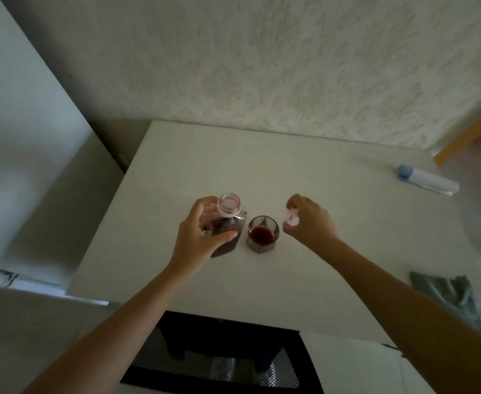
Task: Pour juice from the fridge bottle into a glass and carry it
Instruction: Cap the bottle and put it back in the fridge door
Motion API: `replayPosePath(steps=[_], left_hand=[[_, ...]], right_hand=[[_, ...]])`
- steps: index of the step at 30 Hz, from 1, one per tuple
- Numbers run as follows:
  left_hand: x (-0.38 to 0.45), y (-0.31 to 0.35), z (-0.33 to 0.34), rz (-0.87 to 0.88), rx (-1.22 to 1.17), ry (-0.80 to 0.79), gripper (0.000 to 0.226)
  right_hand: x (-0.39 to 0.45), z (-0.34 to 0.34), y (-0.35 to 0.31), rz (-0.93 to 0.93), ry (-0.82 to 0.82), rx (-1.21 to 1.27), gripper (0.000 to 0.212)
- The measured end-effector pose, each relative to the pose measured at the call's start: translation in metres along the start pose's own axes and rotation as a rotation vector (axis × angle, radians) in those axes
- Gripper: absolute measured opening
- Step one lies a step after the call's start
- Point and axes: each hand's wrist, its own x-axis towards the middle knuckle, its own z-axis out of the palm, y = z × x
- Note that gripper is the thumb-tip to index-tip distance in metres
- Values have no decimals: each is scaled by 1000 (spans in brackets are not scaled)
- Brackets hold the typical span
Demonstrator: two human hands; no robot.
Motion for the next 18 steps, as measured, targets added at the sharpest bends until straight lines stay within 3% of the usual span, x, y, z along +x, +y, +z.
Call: replayPosePath(steps=[3,7,11,18], left_hand=[[4,24,-2,58,44,-6,65],[14,60,-8,171,118,1,65],[20,98,-14,226,112,11,67],[22,147,-31,306,81,9,64]], right_hand=[[8,-45,-47,-46,72,360,32],[5,-101,-108,-186,45,818,28],[-3,-136,-136,-342,-13,777,28],[-9,-184,-150,-443,-55,644,29]])
